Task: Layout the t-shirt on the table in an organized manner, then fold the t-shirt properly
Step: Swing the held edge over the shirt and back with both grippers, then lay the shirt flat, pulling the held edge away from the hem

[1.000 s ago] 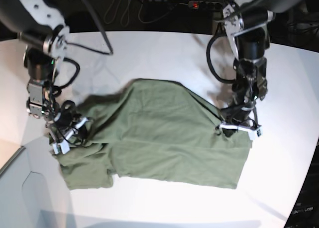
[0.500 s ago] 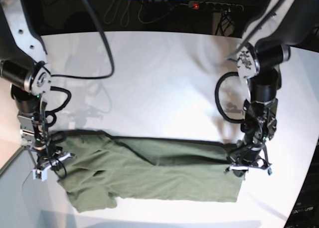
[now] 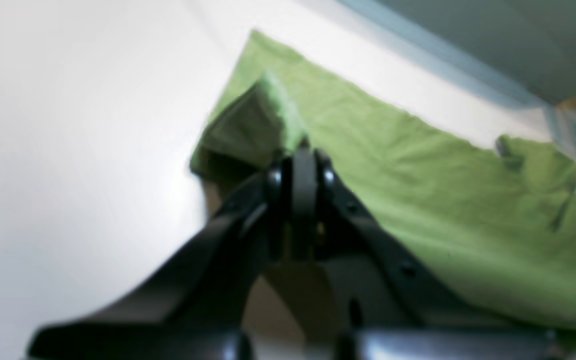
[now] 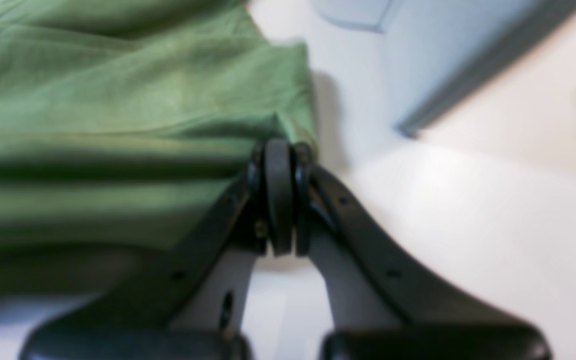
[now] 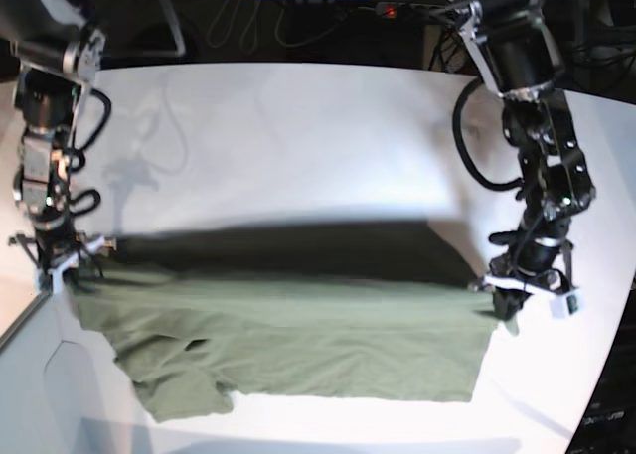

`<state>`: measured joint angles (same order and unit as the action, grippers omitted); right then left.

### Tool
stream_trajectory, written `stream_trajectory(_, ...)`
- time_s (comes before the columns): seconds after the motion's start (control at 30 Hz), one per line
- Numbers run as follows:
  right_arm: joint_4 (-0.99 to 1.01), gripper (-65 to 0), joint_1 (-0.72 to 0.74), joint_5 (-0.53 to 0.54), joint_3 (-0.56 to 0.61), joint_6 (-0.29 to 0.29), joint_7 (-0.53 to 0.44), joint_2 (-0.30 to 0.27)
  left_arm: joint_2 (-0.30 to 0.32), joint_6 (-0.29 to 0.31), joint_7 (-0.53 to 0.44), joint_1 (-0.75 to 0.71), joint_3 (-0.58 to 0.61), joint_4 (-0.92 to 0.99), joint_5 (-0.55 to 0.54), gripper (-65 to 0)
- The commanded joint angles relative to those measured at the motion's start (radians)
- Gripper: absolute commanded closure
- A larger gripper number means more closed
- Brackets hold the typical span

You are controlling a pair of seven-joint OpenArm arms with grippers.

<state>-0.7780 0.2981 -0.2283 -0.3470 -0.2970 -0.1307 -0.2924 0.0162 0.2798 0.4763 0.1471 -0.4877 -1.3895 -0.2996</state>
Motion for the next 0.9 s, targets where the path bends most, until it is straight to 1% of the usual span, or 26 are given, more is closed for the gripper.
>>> stream_trajectory(0.0,-0.105,0.0,-0.029,0.013,-0.005,0.003,-0.02,0.005,0.001,0.012,-0.023,-0.007,0.001,-0.06,-0.013,-1.2)
stream_trajectory(0.07,-0.265,0.0,-0.127,0.039,-0.005,-0.017,-0.001,0.025,-0.002,0.012,-0.023,-0.054,-0.001,-0.113,-0.013,-1.2)
stream_trajectory(0.17,-0.486,0.0,-0.248,0.082,-0.005,-0.097,0.056,0.065,-0.002,0.012,-0.023,-0.114,-0.001,-0.167,-0.013,-1.2)
stream_trajectory(0.23,-0.631,0.0,-0.313,0.083,-0.005,-0.153,0.138,0.097,0.003,0.012,-0.023,-0.155,-0.001,-0.195,-0.013,-1.2)
stream_trajectory(0.3,-0.754,0.0,-0.359,0.083,-0.005,-0.184,0.228,0.115,0.005,0.012,-0.023,-0.186,-0.003,-0.218,-0.013,-1.2)
stream_trajectory(0.33,-0.817,0.0,-0.377,0.083,-0.005,-0.209,0.279,0.123,0.006,0.012,-0.023,-0.206,-0.004,-0.232,-0.013,-1.2)
stream_trajectory(0.4,-0.929,0.0,-0.409,0.083,-0.005,-0.275,0.375,0.124,0.003,0.012,-0.023,-0.248,-0.036,-0.279,-0.014,-1.2)
stream_trajectory(0.47,-1.024,0.0,-0.442,0.083,-0.007,-0.325,0.464,0.124,-0.003,0.012,-0.021,-0.281,-0.078,-0.327,-0.014,-1.2)
stream_trajectory(0.53,-1.089,0.0,-0.465,0.083,-0.022,-0.374,0.55,0.121,-0.003,0.017,-0.021,-0.318,-0.105,-0.359,-0.014,-1.2)
stream_trajectory(0.57,-1.108,0.0,-0.469,0.083,-0.028,-0.401,0.578,0.121,-0.003,0.019,-0.021,-0.332,-0.111,-0.371,-0.014,-1.2)
stream_trajectory(0.7,-1.139,0.0,-0.501,0.083,-0.073,-0.401,0.63,0.121,-0.002,0.022,-0.021,-0.407,-0.124,-0.385,-0.014,-1.2)
stream_trajectory(0.87,-1.141,0.0,-0.555,0.082,-0.11,-0.401,0.638,0.117,0.001,0.022,-0.021,-0.482,-0.124,-0.385,-0.014,-1.2)
